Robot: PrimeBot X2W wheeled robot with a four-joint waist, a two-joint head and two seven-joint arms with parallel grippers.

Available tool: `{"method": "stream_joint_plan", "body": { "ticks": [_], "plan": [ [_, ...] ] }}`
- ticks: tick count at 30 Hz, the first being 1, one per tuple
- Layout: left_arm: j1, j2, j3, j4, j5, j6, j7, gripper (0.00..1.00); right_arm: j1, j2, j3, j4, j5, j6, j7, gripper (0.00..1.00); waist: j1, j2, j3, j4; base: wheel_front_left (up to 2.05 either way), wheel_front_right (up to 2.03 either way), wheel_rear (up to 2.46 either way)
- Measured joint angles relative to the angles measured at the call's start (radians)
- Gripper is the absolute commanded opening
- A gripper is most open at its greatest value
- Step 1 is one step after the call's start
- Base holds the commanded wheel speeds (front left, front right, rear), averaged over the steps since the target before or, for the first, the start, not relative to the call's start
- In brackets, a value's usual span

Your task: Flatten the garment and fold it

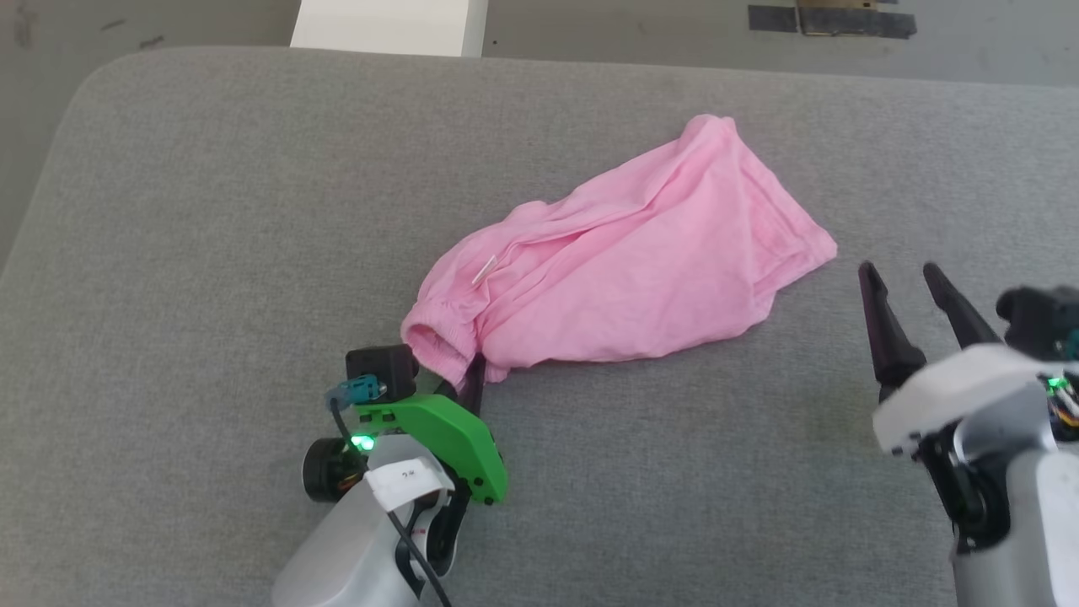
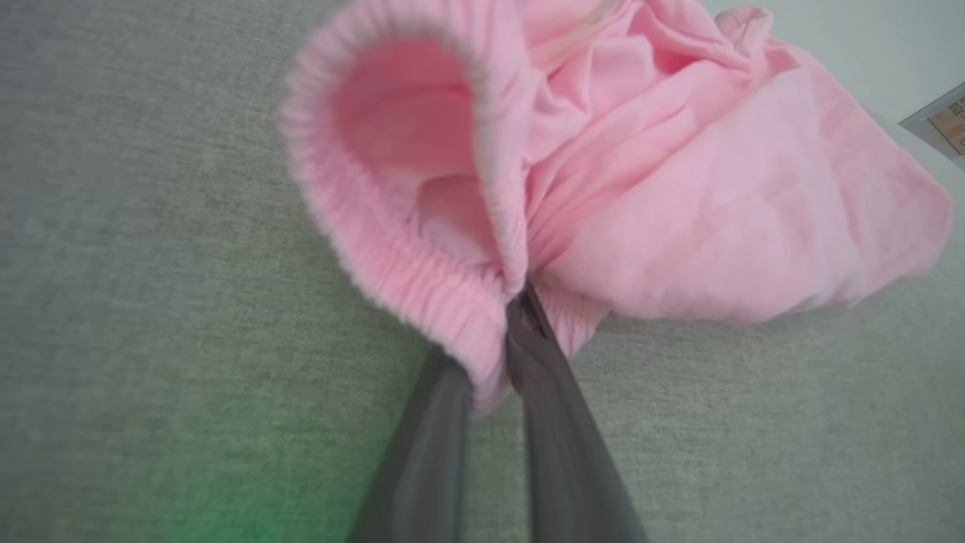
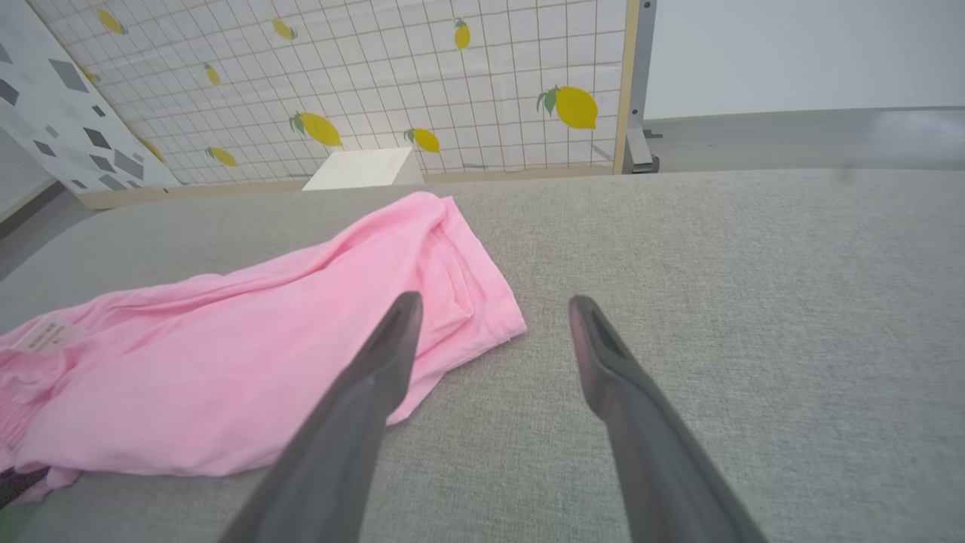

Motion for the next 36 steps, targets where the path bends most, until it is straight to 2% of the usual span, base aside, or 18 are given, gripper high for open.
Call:
{"method": "stream_joint_plan", "body": {
  "ticks": [5,9,15,18,22,23,25,31,36],
  "plan": [
    [-0.021,-0.008,-0.009,0.002,0.000,-0.010,0.000,0.00,-0.138,-0.008,-0.003,0.169,-0.028,0.000,-0.022,1.00,0.0000,0.0000,0.019,0.019,0.00,0.00,0.00],
    [-0.038,-0.016,-0.017,0.002,0.000,-0.018,-0.002,0.00,-0.249,-0.019,0.005,0.316,-0.057,0.000,0.012,1.00,0.0000,0.0000,0.036,0.038,0.00,0.00,0.00],
    [-0.062,-0.028,-0.029,-0.001,0.002,-0.027,-0.013,0.00,-0.376,-0.029,-0.008,0.510,-0.131,0.000,0.148,1.00,0.0000,0.0000,0.069,0.071,0.00,0.00,0.00],
    [-0.070,-0.035,-0.032,-0.003,0.002,-0.028,-0.019,0.00,-0.409,-0.033,-0.021,0.563,-0.182,0.000,0.220,1.00,0.0000,0.0000,0.084,0.085,0.00,0.00,0.00],
    [-0.074,-0.040,-0.035,-0.002,0.002,-0.035,-0.024,0.00,-0.451,-0.033,-0.017,0.585,-0.187,0.000,0.286,1.00,0.0000,0.0000,0.097,0.101,0.00,0.00,0.00],
    [-0.075,-0.041,-0.036,-0.001,0.002,-0.035,-0.027,0.00,-0.455,-0.036,-0.013,0.587,-0.187,0.000,0.299,0.49,0.0000,0.0000,0.098,0.103,0.00,0.00,0.00],
    [-0.075,-0.042,-0.037,0.000,0.002,-0.035,-0.028,0.00,-0.460,-0.040,-0.001,0.587,-0.185,0.000,0.326,0.00,0.0000,0.0000,0.098,0.104,0.00,0.00,0.00],
    [-0.066,-0.016,-0.049,-0.004,0.006,-0.035,-0.028,0.00,-0.363,-0.035,0.008,0.490,-0.136,0.000,0.304,0.00,0.0001,0.0000,0.059,0.096,0.00,0.00,0.00],
    [-0.021,0.046,-0.060,-0.080,0.007,-0.030,0.016,0.00,-0.186,-0.026,-0.006,0.275,-0.078,0.000,0.309,0.00,0.0000,0.0000,0.016,0.088,0.00,0.00,0.00]
  ]
}}
